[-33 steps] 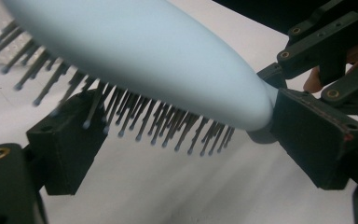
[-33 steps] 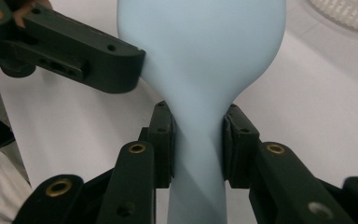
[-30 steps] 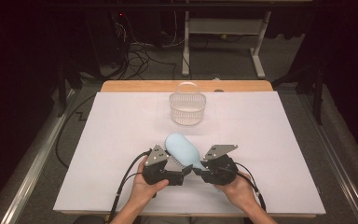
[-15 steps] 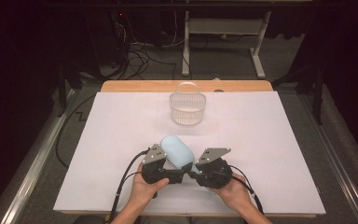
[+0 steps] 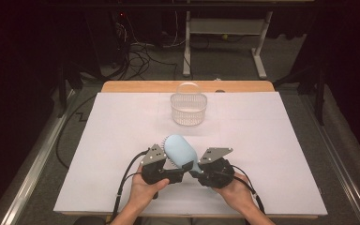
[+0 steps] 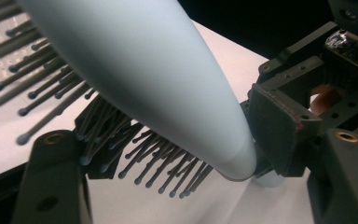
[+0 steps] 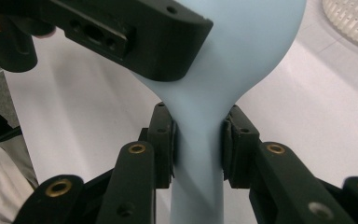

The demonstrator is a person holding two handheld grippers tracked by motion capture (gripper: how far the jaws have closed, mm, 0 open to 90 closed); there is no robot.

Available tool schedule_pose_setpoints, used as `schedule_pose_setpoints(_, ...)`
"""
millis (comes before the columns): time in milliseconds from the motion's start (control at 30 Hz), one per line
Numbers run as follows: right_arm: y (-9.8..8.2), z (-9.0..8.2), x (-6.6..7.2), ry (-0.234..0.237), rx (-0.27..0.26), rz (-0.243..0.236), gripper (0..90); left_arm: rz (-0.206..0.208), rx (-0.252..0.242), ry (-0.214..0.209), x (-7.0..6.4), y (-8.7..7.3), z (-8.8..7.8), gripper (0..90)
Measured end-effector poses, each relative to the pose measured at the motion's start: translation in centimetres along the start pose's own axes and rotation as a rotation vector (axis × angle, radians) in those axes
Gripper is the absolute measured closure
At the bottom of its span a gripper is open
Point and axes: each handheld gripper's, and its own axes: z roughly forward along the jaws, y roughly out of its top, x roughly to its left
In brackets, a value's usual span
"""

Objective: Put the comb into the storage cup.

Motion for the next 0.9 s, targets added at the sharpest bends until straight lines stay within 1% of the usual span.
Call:
schedule_pose_setpoints(67, 0.0, 0.0, 0.0, -0.001, 0.002, -0.002, 69.3, -0.001, -0.003, -0.006, 0.0, 0.1, -0.1, 34.4)
schedule_pose_setpoints(167, 0.0, 0.1, 0.0, 0.001, 0.008, -0.003, 68.9, -0.019, -0.011, -0.026, 0.1, 0.3, -0.4, 38.2)
schedule_pose_setpoints(333, 0.2, 0.0, 0.0, 0.000, -0.001, -0.010, 68.4, -0.037, -0.031, -0.050, 0.1, 0.5, -0.8, 42.6)
schedule_pose_setpoints(533, 0.4, 0.0, 0.1, 0.005, -0.011, -0.015, 68.0, -0.050, -0.053, -0.069, 0.1, 0.8, -1.5, 46.0)
schedule_pose_setpoints(633, 0.5, 0.1, 0.2, 0.012, -0.014, -0.014, 67.7, -0.057, -0.051, -0.085, 0.2, 1.0, -1.7, 47.6)
schedule_pose_setpoints(900, 0.5, 0.0, 0.2, 0.034, -0.030, 0.000, 66.8, -0.033, -0.039, -0.092, -0.1, 1.4, -2.1, 49.7)
